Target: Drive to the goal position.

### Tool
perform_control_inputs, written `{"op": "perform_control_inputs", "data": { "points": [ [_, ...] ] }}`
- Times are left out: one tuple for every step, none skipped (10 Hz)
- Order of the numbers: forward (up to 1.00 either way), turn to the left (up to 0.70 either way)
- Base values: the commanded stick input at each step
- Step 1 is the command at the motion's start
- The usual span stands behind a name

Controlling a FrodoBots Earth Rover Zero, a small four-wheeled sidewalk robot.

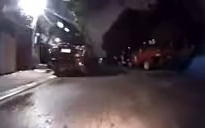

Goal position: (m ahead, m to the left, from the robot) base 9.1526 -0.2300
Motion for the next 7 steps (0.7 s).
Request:
{"op": "perform_control_inputs", "data": {
  "points": [
    [1.0,0.0],
    [0.28,0.0],
    [0.0,0.0],
    [0.0,0.0],
    [1.0,0.0],
    [1.0,0.0],
    [1.0,0.0]
  ]
}}
